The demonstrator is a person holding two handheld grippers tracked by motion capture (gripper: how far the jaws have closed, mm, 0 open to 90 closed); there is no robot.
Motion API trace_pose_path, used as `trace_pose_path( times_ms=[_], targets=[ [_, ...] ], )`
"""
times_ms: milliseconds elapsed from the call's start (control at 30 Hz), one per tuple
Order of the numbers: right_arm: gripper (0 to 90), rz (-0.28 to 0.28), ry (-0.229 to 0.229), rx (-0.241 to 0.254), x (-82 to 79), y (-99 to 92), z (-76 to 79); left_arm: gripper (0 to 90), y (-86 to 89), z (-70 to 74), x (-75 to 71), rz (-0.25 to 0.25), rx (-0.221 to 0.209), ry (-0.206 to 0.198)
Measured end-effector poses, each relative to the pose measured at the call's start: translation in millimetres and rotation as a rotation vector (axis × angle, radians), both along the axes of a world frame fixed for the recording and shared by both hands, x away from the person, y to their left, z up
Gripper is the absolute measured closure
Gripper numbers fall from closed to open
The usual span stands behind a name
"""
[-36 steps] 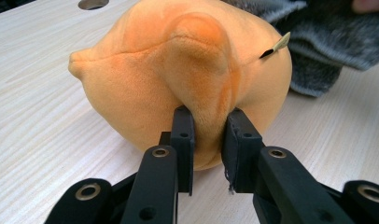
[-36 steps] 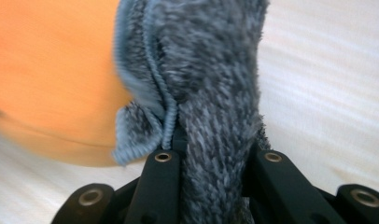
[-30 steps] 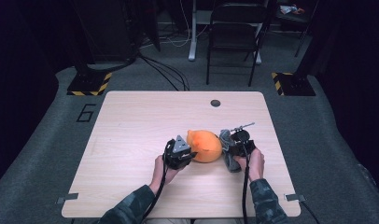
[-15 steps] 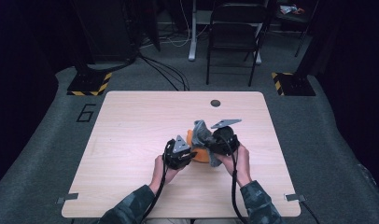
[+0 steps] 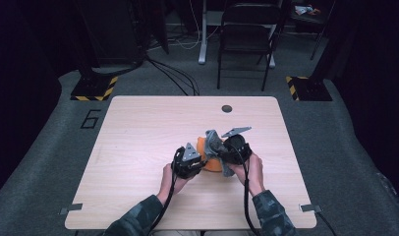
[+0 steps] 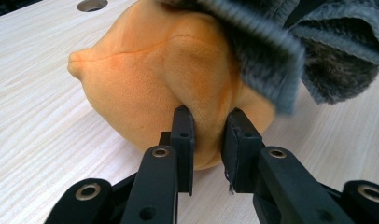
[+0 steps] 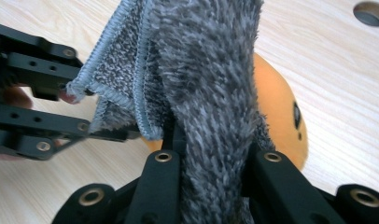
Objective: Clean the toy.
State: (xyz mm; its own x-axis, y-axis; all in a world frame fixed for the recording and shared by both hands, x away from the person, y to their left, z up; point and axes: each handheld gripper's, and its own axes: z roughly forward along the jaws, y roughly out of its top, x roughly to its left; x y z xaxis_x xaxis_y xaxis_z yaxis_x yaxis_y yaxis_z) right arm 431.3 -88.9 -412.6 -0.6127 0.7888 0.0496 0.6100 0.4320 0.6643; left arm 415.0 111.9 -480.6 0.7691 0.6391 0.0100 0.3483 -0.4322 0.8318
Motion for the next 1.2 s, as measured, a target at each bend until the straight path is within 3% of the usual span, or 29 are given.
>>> trace_pose_path(
  times_ms=[300, 500, 600, 800, 1033, 1133, 1200],
  targets=[
    [77.5, -0.091, 0.049, -0.008, 13.2, -28.8, -14.3, 75.6, 1.2, -0.2, 1.2, 0.000, -0.002, 0.007],
    [77.4, -0.123, 0.076, -0.012, 19.1, -39.9, -24.0, 75.6, 1.3, -0.6, 1.3, 0.002, -0.002, 0.006],
    [77.3, -0.145, 0.086, -0.046, 21.3, -43.7, -32.5, 75.6, 1.4, -0.6, 1.5, 0.001, -0.002, 0.008],
    [77.4, -0.171, 0.106, -0.050, 26.2, -50.6, -47.8, 75.5, 1.0, -1.0, 1.5, 0.005, -0.006, 0.005],
    [77.4, -0.211, 0.172, -0.112, 33.0, -58.8, -71.0, 75.2, 2.9, -0.4, 2.7, 0.007, -0.002, 0.002],
    [77.4, -0.230, 0.185, -0.096, 33.6, -62.5, -63.5, 74.9, 4.3, -0.5, 3.0, 0.012, -0.012, 0.010],
    [77.4, -0.229, 0.149, -0.075, 31.0, -66.1, -47.9, 74.6, 4.7, -1.0, 3.5, 0.015, -0.021, 0.010]
  ],
)
